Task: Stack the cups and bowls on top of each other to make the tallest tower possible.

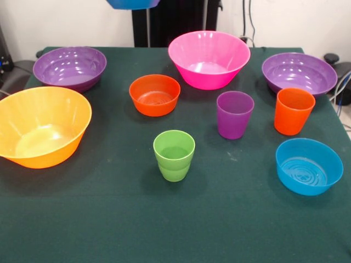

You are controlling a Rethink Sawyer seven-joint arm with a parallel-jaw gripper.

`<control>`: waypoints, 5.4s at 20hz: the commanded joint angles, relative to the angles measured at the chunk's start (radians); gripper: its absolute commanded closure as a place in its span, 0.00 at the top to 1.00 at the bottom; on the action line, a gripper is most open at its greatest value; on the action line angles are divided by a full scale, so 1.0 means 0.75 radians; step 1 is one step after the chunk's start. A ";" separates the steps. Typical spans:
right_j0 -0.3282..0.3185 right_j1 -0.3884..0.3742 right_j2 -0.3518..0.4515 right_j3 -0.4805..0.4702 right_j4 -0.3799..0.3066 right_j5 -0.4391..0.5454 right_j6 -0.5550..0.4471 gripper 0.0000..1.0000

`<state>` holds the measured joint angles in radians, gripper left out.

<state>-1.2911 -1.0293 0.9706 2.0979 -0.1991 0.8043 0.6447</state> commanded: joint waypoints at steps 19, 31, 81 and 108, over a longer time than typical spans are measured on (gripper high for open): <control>0.455 0.172 -0.170 -0.499 -0.143 0.150 0.094 0.00; 0.698 0.484 -0.358 -0.877 -0.342 0.203 0.056 0.00; 0.720 0.478 -0.407 -0.933 -0.341 0.257 0.000 0.00; 0.731 0.503 -0.423 -0.899 -0.366 0.171 0.036 0.00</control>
<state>-0.7660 -0.6668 0.6971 1.4194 -0.4219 0.9186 0.6447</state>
